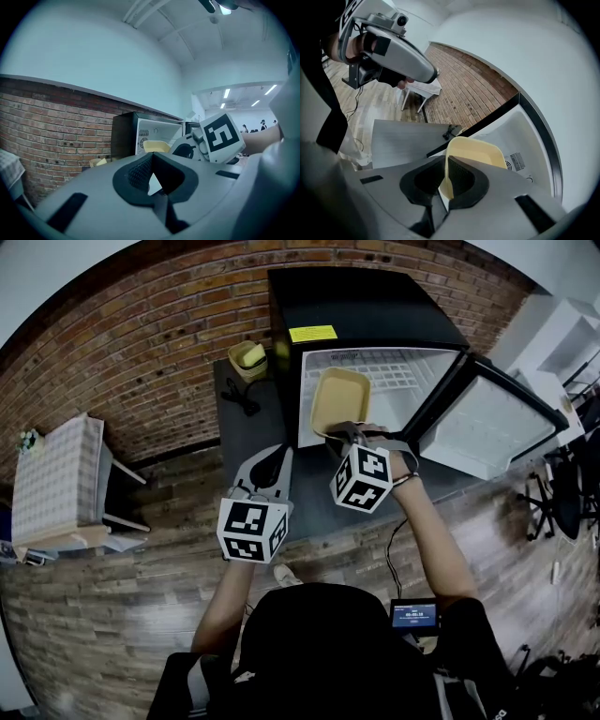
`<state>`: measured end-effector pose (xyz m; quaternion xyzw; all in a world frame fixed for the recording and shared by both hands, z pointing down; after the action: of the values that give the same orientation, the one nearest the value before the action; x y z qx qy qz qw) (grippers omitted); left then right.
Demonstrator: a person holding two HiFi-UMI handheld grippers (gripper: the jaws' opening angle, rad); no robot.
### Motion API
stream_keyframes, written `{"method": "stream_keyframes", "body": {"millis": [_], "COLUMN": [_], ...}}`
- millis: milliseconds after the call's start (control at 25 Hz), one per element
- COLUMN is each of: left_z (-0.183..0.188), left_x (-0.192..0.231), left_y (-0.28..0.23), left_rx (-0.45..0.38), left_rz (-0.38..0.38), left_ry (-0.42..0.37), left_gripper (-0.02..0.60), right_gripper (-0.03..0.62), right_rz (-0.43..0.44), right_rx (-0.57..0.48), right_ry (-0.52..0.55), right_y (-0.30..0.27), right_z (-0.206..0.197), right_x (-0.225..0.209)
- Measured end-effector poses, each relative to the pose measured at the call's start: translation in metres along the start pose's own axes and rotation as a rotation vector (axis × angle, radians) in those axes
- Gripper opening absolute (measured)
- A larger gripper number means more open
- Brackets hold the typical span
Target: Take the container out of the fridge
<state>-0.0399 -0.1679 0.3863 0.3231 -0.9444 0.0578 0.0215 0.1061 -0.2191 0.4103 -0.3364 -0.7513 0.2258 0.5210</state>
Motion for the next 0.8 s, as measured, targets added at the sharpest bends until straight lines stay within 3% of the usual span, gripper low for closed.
{"method": "stream_keyframes", "body": {"millis": [800], "left_z": [-0.004], "left_x": [-0.081], "left_y": [0.035], "left_rx": [0.005], "left_rz": [0.065], "left_ry": [-0.007], "left_gripper": [0.012], "right_gripper": [0.054], "right_rz": [0.029], "right_rx": [-0.046], "right_ry": [0.039], "right_y": [0.06], "right_z": [-0.032], "right_x": [0.049]}}
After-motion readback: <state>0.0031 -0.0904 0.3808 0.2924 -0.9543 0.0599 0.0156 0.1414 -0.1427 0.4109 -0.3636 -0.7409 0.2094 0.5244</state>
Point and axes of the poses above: the fingertips, and each gripper's own axes: y backward along the fingers, x to its left, z out of its top, the point moved 8 cm from there along y, backward along the fingers, and after that the axes turned 1 degree about y, right-handed, at the moved point
